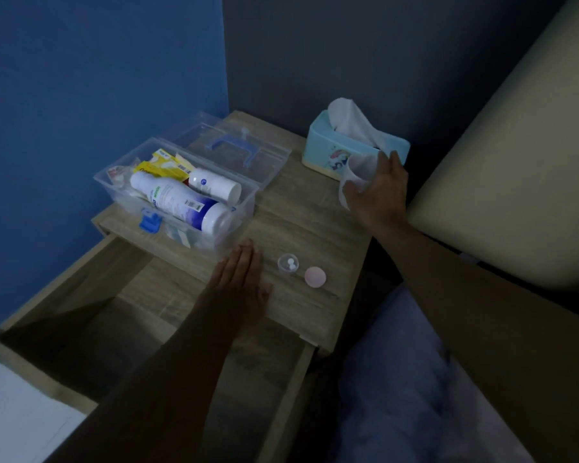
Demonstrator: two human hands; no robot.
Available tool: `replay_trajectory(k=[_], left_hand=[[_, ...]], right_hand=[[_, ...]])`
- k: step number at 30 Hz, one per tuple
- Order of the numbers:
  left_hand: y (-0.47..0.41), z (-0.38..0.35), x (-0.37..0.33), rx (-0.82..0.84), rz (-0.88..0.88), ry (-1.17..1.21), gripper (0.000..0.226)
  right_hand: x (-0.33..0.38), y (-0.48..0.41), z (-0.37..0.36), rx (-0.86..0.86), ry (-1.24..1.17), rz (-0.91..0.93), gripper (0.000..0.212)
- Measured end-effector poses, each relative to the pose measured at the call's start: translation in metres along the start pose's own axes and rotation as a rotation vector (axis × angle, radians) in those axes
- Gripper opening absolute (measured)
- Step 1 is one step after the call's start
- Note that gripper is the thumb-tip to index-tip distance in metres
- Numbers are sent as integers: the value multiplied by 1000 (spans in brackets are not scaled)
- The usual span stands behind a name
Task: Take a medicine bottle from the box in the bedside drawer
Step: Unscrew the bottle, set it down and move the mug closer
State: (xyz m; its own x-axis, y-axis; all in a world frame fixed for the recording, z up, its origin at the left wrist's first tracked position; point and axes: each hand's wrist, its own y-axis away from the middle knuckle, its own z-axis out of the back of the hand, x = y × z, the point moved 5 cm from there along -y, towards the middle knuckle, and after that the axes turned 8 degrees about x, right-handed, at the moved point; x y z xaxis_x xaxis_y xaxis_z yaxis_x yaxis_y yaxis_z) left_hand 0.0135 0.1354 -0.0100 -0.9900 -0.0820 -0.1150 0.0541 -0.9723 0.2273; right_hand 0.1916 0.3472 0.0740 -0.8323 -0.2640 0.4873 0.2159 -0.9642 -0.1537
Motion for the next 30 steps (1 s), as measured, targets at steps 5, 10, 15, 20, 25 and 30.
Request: replay_trajectory(k=[5,10,15,20,25,30], left_hand=[[-2,-4,0,27,11,17,71],[-2,-6,1,16,15,-10,72],[-4,-5,2,23,12,27,70],[-2,-6,0,16,19,40,70],[-2,-5,-1,-5,18,62,70],[-1,-7,0,-26,10,70,70]], right_hand=[[-6,-6,-5,-65,-95,-32,64],[-10,-9,-7,-101,-166,-64,64],[-16,-16,-3,-72,-127,-110,75],[-5,-4,5,-62,-193,-19,73],[30,24,15,-57,-235,156,66],[44,54,10,-43,-315,182,72]])
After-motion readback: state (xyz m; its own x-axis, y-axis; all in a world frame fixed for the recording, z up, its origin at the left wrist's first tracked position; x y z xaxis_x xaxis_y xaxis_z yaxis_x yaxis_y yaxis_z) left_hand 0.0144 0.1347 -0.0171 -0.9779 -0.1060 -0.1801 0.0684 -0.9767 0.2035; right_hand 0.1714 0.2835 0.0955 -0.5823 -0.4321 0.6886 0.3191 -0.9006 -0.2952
